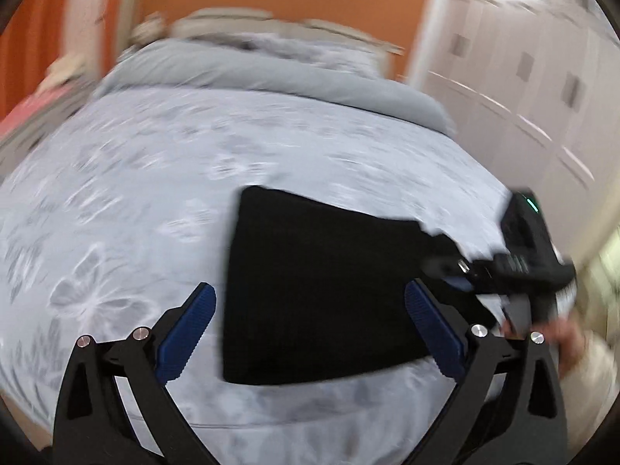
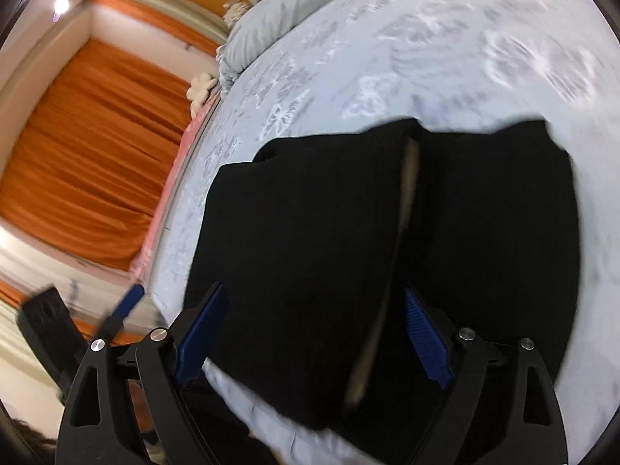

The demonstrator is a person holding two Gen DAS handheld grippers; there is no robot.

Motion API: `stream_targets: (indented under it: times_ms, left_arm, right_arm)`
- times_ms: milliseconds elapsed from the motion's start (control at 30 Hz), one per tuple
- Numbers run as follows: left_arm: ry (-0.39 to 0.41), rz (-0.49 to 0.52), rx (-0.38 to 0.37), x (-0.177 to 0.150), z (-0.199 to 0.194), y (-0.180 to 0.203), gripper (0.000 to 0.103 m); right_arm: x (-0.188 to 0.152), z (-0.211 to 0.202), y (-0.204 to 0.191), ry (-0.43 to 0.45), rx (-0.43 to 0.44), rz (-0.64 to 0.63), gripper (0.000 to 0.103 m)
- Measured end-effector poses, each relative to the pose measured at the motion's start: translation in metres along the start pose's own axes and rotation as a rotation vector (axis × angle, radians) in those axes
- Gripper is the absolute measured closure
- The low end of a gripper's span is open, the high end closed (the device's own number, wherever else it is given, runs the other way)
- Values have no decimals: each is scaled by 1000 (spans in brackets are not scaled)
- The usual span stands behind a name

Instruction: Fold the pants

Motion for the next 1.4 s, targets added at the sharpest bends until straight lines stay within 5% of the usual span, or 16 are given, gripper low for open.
stream_targets:
  times_ms: [67,167,333,400,467,533,600,633,700,800,900,967,1067,1233,1367,1400]
  left_arm:
    - [1,-90,0,7,-1,-21,7]
    - [33,-145,28,16,-7,-38,7]
    - [132,-72,228,19,-22,-31,7]
    - [127,-41,254,18,-20,-27,6]
    - [68,-12,280,16,-4,-22,6]
    - [-6,12,295,13,15,-16,6]
    - [-44,25,299,10,26,-12,6]
    - [-42,31,290,9,26,-9,6]
    - [-19,33,279,7,22,-5,6]
    - [-29,30,278,6,26,-2,6]
    - [-75,33,266,4,37,-1,6]
    - [-75,35,281,4,37,1,6]
    - [-69,24,280,5,34,0,6]
    - [-97,5,263,2,35,-8,6]
    - [-108,-6,277,1,35,-20,6]
    - [-114,-10,279,0,36,-24,6]
  right_arm:
    - [10,13,-6,14,3,-7,22]
    - [22,25,-16,11,-8,-38,87]
    - [7,-40,-63,147,-73,-183,87]
    - [-6,-67,-58,201,-203,-211,87]
    - [-9,-58,-8,145,-360,-114,81]
    - [-11,-30,43,-1,-381,56,75]
    - [-9,-40,40,46,-331,50,74]
    - [-9,-45,31,49,-374,7,69]
    - [-11,-57,17,108,-504,-41,41]
    - [-12,-82,-4,245,-638,-83,41]
    - [-5,-78,-41,262,-554,-193,55]
    - [9,-49,-59,186,-444,-249,67]
    - [31,3,-74,72,-421,-289,93]
    - [80,50,-111,31,-418,-367,93]
    - [105,125,-82,-67,-495,-327,89]
    - [102,136,-83,-33,-515,-347,88]
Point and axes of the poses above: each gripper's, at about its wrist camera, not at the fingertips, and z roughly the way its jaws point, y to its right, x to its top, the point moved 4 cm from there along z, roughly the way its jaws point, and after that the axes turned 14 degrees about -y, right-handed, at the moved point
